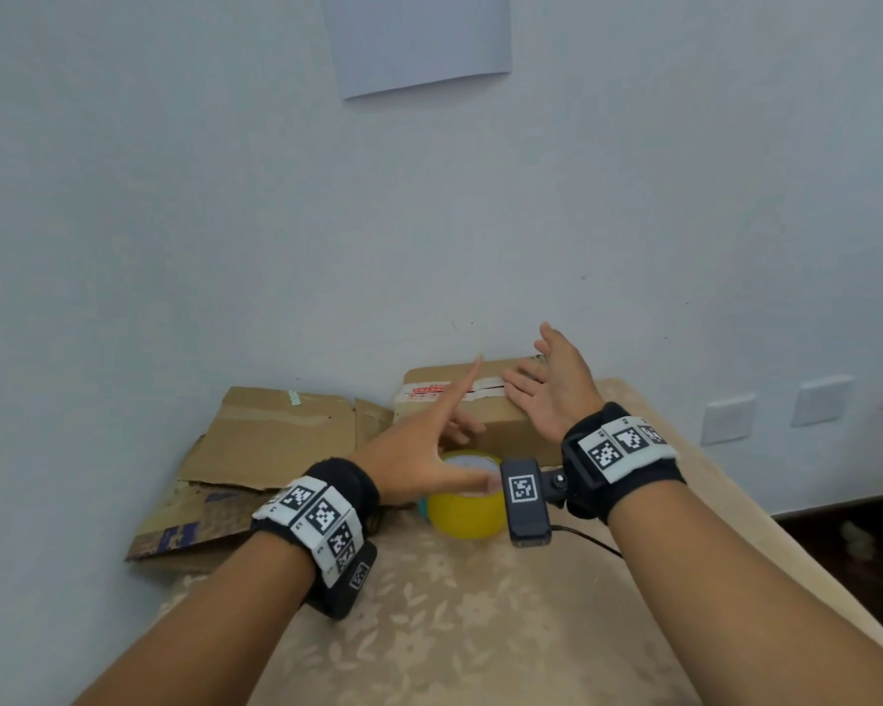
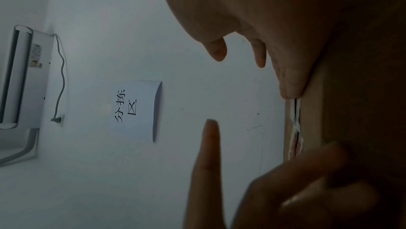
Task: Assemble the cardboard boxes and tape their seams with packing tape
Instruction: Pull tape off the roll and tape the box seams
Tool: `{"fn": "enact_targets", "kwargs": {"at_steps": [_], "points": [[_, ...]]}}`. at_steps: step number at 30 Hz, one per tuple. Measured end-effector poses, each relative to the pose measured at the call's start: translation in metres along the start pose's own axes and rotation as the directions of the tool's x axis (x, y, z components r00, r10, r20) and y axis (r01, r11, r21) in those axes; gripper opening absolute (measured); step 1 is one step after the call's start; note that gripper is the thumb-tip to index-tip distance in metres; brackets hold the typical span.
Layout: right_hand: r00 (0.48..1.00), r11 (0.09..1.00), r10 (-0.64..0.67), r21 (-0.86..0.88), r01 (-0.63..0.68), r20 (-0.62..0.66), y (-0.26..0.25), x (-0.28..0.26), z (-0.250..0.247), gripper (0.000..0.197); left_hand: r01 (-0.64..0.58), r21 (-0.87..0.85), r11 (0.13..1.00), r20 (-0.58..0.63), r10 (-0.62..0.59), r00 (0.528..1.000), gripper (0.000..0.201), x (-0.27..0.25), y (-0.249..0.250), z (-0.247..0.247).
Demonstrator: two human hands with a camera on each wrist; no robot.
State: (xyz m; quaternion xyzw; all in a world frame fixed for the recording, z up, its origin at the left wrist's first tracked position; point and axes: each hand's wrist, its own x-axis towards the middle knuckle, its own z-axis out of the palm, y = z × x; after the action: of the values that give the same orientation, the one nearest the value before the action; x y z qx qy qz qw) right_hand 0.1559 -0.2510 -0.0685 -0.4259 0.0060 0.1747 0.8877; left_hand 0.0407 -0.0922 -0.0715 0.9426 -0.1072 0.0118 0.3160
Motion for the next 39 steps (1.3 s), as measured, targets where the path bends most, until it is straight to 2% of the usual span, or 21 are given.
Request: {"fn": "enact_targets", "kwargs": {"at_steps": [2, 5, 9, 13, 16, 20, 21, 24, 26, 28, 29, 32, 39], "points": [[1.000, 1.000, 0.006, 0.001, -0.006, -0.004, 0.000, 0.000, 0.000, 0.063, -0.042, -0.056, 0.998, -0.125, 0.035, 0.992, 0.098, 0.001, 0.002, -0.008], [1.000, 1.000, 0.010, -0.007, -0.010, -0.012, -0.001, -0.002, 0.001, 0.062, -0.100, -0.227, 0.969, -0.282, 0.033, 0.959, 0.078, 0.006, 0.002, -0.016], [1.000, 0.999, 0.014, -0.049, -0.015, -0.016, -0.001, -0.004, 0.005, 0.059, -0.103, -0.439, 0.893, -0.417, -0.101, 0.903, 0.060, 0.017, -0.003, -0.020], [0.998, 0.980, -0.011, -0.201, 0.000, -0.054, -0.002, -0.007, 0.014, 0.045, -0.075, -0.509, 0.857, -0.493, -0.219, 0.842, 0.042, 0.029, -0.008, -0.023], [0.998, 0.929, -0.052, -0.369, 0.031, -0.046, 0.001, -0.008, 0.018, 0.031, -0.082, -0.590, 0.803, -0.516, -0.298, 0.803, 0.024, 0.034, -0.008, -0.025], [0.999, 0.899, -0.045, -0.437, 0.035, -0.012, 0.003, -0.004, 0.022, 0.031, -0.086, -0.692, 0.717, -0.509, -0.400, 0.762, 0.019, 0.041, -0.010, -0.028], [0.999, 0.898, -0.034, -0.439, 0.021, -0.022, 0.002, -0.002, 0.024, 0.031, -0.081, -0.714, 0.696, -0.496, -0.420, 0.760, 0.016, 0.043, -0.011, -0.028], [0.997, 0.878, -0.016, -0.478, -0.019, -0.069, 0.001, 0.003, 0.029, 0.010, -0.070, -0.765, 0.640, -0.450, -0.454, 0.769, 0.008, 0.046, -0.015, -0.033], [0.996, 0.862, -0.038, -0.507, -0.011, -0.087, -0.001, 0.005, 0.032, 0.018, -0.057, -0.771, 0.634, -0.431, -0.454, 0.780, 0.010, 0.049, -0.018, -0.036], [0.996, 0.876, -0.036, -0.483, -0.011, -0.087, -0.001, 0.011, 0.033, 0.033, -0.040, -0.774, 0.632, -0.415, -0.457, 0.787, 0.013, 0.052, -0.022, -0.040], [0.996, 0.884, -0.024, -0.467, -0.020, -0.087, -0.001, 0.013, 0.034, 0.033, -0.033, -0.778, 0.627, -0.407, -0.463, 0.788, 0.014, 0.053, -0.024, -0.042], [0.994, 0.898, 0.016, -0.436, -0.062, -0.108, -0.002, 0.017, 0.039, 0.019, -0.013, -0.791, 0.612, -0.390, -0.488, 0.781, 0.013, 0.056, -0.030, -0.049], [0.998, 0.916, 0.057, -0.395, -0.069, -0.042, 0.011, 0.021, 0.055, 0.016, 0.045, -0.813, 0.580, -0.380, -0.588, 0.714, 0.010, 0.056, -0.044, -0.057]]}}
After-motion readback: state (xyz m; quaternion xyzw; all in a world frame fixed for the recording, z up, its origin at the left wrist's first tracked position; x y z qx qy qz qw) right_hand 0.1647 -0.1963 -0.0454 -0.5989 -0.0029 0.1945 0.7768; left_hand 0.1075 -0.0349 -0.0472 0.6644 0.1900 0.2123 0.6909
